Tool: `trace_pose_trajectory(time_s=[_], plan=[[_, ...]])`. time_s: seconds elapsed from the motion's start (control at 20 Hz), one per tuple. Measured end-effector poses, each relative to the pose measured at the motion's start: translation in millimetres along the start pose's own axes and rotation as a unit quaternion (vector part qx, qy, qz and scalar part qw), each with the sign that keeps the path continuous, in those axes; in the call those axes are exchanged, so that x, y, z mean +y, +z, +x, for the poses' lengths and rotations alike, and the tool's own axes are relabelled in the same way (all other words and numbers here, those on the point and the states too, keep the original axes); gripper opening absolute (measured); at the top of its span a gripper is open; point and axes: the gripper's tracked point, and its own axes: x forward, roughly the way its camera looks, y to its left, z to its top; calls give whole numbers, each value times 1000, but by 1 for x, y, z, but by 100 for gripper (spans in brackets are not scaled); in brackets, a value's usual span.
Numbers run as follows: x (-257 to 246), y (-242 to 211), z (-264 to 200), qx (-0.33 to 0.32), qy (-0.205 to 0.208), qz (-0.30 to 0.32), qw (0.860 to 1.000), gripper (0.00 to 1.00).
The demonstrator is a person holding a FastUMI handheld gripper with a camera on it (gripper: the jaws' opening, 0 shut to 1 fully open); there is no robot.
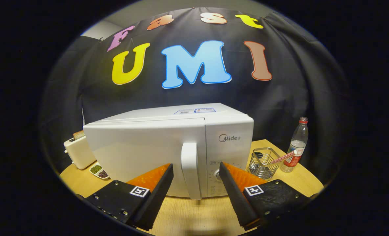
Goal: Open the microwave, put the food inside, and close the microwave door.
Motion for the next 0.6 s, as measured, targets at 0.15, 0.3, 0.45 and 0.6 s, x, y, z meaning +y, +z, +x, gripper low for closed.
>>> trace_pose_trajectory(time_s=[0.15, 0.3, 0.45, 0.6], plan=[[2, -10, 7, 18, 3, 6, 1000, 78], [5, -17, 15, 36, 12, 16, 999, 77], [4, -15, 17, 34, 2, 11, 999, 38], [5, -15, 18, 34, 0, -13, 999, 28]])
